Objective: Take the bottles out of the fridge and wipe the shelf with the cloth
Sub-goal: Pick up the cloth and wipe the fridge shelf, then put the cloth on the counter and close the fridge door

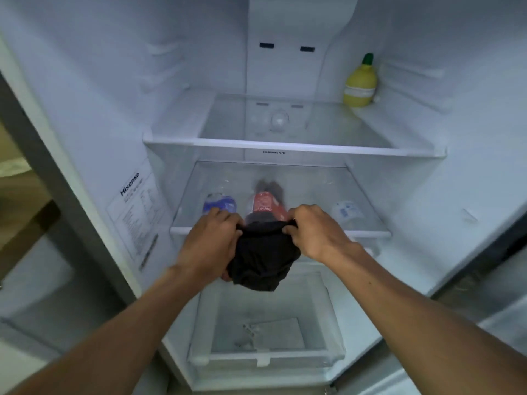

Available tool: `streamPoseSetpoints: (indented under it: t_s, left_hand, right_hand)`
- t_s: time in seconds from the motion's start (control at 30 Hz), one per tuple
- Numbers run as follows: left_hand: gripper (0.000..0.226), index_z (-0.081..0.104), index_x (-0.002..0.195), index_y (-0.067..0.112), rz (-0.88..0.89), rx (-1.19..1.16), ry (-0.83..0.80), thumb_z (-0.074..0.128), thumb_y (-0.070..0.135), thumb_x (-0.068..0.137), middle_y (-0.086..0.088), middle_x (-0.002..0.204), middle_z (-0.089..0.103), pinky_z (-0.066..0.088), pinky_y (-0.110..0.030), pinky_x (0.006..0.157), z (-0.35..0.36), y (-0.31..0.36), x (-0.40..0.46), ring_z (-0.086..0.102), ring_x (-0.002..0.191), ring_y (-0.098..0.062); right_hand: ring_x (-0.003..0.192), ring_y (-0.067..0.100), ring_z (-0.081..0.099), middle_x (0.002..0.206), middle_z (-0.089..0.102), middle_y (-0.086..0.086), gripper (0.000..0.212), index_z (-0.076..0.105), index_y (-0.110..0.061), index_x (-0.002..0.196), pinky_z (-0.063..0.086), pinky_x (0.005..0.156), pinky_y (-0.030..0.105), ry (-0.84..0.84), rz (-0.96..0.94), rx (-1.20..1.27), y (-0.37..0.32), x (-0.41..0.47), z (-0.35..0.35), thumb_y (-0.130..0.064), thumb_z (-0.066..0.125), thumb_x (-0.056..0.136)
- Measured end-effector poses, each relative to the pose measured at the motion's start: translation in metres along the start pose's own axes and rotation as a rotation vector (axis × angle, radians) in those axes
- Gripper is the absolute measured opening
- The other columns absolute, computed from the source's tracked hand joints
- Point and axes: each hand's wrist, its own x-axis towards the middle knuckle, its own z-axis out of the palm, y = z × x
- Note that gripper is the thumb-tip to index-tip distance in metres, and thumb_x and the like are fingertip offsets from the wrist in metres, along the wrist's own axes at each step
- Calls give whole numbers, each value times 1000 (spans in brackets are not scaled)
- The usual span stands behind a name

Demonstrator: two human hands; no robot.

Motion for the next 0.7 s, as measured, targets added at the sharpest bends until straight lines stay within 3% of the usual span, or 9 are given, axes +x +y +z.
streamPoseSetpoints:
  t_s: [0.17, 0.43, 0.57, 0.7]
  left_hand:
    - [17, 63, 106, 16, -56, -60, 42, 52, 17, 92, -3, 106, 63, 42, -35, 89, -49, 11, -51, 50, 107, -24]
    - [22, 58, 114, 22, -9, 10, 39, 45, 25, 97, 4, 111, 57, 43, -35, 99, -187, 26, -102, 48, 109, -16]
    - [21, 61, 109, 24, -38, -29, 54, 47, 28, 95, 6, 107, 59, 43, -36, 95, -262, 23, -133, 48, 108, -15]
    - [18, 63, 106, 24, -75, -1, 74, 51, 28, 93, 5, 103, 60, 41, -32, 89, -337, 10, -169, 49, 107, -17]
  right_hand:
    - [104, 27, 56, 108, 65, 3, 22, 69, -27, 113, 44, 84, 38, 87, -92, -46, -32, -65, -24, -37, 60, 96]
    - [98, 20, 56, 106, 64, -3, 22, 69, -25, 111, 46, 83, 33, 79, -183, -9, -114, -131, -115, -38, 60, 96]
    - [93, 19, 61, 102, 67, -2, 20, 70, -26, 106, 47, 76, 32, 40, -207, 32, -168, -161, -156, -39, 61, 94]
    - [87, 14, 64, 100, 71, -7, 19, 70, -30, 106, 55, 78, 35, -3, -232, 92, -235, -186, -185, -42, 60, 94]
